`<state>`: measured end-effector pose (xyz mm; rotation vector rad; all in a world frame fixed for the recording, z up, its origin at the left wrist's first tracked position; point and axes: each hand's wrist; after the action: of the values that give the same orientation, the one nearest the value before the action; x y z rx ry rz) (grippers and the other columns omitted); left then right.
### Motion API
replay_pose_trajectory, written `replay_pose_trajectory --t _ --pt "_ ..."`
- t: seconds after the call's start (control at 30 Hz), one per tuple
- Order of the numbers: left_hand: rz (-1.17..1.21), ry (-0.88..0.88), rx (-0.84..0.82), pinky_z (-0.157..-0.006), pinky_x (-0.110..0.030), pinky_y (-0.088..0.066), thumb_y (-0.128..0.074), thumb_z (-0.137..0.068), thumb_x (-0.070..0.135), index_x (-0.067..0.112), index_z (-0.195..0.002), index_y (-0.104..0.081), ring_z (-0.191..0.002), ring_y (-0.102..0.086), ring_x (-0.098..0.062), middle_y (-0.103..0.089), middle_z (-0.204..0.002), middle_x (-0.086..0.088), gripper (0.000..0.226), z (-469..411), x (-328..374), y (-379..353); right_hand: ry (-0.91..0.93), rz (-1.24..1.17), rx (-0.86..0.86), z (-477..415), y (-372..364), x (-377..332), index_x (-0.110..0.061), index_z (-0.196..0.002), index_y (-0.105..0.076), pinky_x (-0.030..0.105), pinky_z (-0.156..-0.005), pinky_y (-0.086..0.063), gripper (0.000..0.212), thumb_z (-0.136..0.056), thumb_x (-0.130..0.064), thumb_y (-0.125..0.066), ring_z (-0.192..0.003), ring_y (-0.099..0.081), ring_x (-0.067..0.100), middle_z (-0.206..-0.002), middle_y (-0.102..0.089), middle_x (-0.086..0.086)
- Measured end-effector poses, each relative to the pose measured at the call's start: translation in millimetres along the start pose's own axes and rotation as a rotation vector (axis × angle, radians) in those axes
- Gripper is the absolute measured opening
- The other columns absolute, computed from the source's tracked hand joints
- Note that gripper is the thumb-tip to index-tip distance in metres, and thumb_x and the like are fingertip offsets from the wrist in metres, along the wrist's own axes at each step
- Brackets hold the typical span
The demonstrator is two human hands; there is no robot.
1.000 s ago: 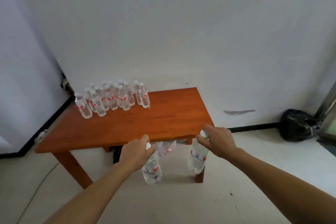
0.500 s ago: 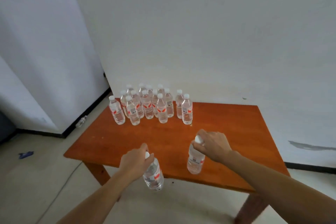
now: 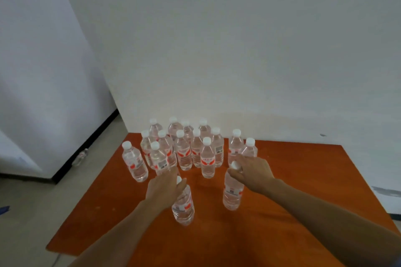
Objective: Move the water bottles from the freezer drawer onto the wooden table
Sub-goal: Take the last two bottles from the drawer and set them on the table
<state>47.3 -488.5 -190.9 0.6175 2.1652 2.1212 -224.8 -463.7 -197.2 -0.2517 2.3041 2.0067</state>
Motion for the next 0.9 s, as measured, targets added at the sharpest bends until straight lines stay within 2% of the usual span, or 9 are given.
replay_pose_trajectory --t 0.13,0.23,0.37,0.43,0.53,0.67,0.77,0.83,0.9 --pt "0.018 -0.094 -0.07 -0.078 -0.032 -0.052 -0.045 -0.094 0.048 0.022 -0.119 -0.044 -0.094 -0.063 -0.018 -0.064 -0.106 0.002 0.036 -63 -27 -9 -0.077 0.035 -0.032 -49 -16 -9 -0.023 -0.105 -0.055 0.026 -0.067 -0.051 0.039 -0.093 -0.056 -0.039 -0.073 -0.059 0.01 -0.094 -0.064 -0.003" --pt "0.021 -0.176 -0.119 -0.081 -0.032 -0.052 -0.046 -0.094 0.047 0.021 -0.124 -0.044 -0.093 -0.062 -0.017 -0.065 -0.106 0.001 0.04 -108 -43 -15 -0.158 0.066 -0.026 -79 -32 -13 -0.024 -0.106 -0.053 0.032 -0.072 -0.051 0.036 -0.09 -0.054 -0.039 -0.072 -0.057 0.011 -0.094 -0.063 -0.002" --pt "0.102 -0.221 -0.152 -0.075 -0.031 -0.055 -0.046 -0.095 0.044 0.024 -0.134 -0.038 -0.085 -0.063 -0.014 -0.067 -0.098 0.001 0.044 -153 -53 -25 -0.268 0.088 -0.048 -107 -48 -9 -0.026 -0.111 -0.049 0.031 -0.064 -0.054 0.041 -0.088 -0.059 -0.041 -0.07 -0.055 0.01 -0.102 -0.057 -0.004" --pt "0.12 -0.24 -0.161 -0.074 -0.032 -0.055 -0.045 -0.096 0.044 0.024 -0.13 -0.041 -0.082 -0.064 -0.013 -0.067 -0.095 0.003 0.04 -171 -56 -28 -0.281 0.084 -0.093 -116 -50 -10 -0.025 -0.117 -0.05 0.027 -0.065 -0.053 0.039 -0.093 -0.054 -0.043 -0.074 -0.057 0.01 -0.108 -0.06 -0.002" --pt "0.083 -0.262 -0.163 -0.067 -0.028 -0.054 -0.047 -0.094 0.045 0.025 -0.113 -0.047 -0.074 -0.061 -0.01 -0.063 -0.088 0.007 0.027 -188 -58 -30 -0.283 0.074 -0.11 -124 -51 -11 -0.021 -0.125 -0.047 0.022 -0.065 -0.045 0.037 -0.097 -0.046 -0.043 -0.081 -0.056 0.01 -0.118 -0.06 -0.001" --pt "-0.013 -0.357 -0.143 -0.062 -0.023 -0.05 -0.047 -0.094 0.043 0.024 -0.105 -0.051 -0.072 -0.06 -0.009 -0.061 -0.087 0.007 0.022 -196 -57 -28 -0.326 0.052 -0.094 -128 -56 -5 -0.025 -0.133 -0.04 0.026 -0.069 -0.053 0.042 -0.097 -0.046 -0.044 -0.083 -0.059 0.011 -0.131 -0.054 0.0" --pt "-0.099 -0.426 -0.059 -0.067 -0.026 -0.053 -0.043 -0.096 0.042 0.022 -0.114 -0.054 -0.079 -0.062 -0.011 -0.064 -0.097 0.004 0.029 -200 -49 -21 -0.345 0.029 -0.085 -125 -52 -1 -0.028 -0.137 -0.035 0.029 -0.071 -0.056 0.048 -0.095 -0.046 -0.048 -0.086 -0.063 0.014 -0.138 -0.05 0.0" --pt "-0.087 -0.439 0.003 -0.067 -0.027 -0.054 -0.04 -0.097 0.045 0.023 -0.115 -0.055 -0.085 -0.063 -0.012 -0.065 -0.105 0.004 0.033 -203 -38 -12 -0.355 0.022 -0.062 -116 -42 -2 -0.03 -0.139 -0.033 0.026 -0.07 -0.054 0.049 -0.095 -0.046 -0.049 -0.088 -0.064 0.014 -0.139 -0.049 -0.003" --pt "-0.104 -0.454 0.05 -0.064 -0.026 -0.053 -0.039 -0.096 0.047 0.024 -0.111 -0.055 -0.08 -0.062 -0.012 -0.065 -0.099 0.005 0.032 -204 -20 0 -0.374 0.046 -0.041 -101 -27 1 -0.03 -0.14 -0.033 0.019 -0.062 -0.048 0.048 -0.097 -0.046 -0.046 -0.083 -0.063 0.011 -0.136 -0.052 -0.006"
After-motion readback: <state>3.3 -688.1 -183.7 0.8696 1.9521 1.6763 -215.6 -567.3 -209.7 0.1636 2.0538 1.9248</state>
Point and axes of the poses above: each hand's wrist, its own z-axis away from the middle knuckle, its own y-axis out of the back of the hand, x = y × z
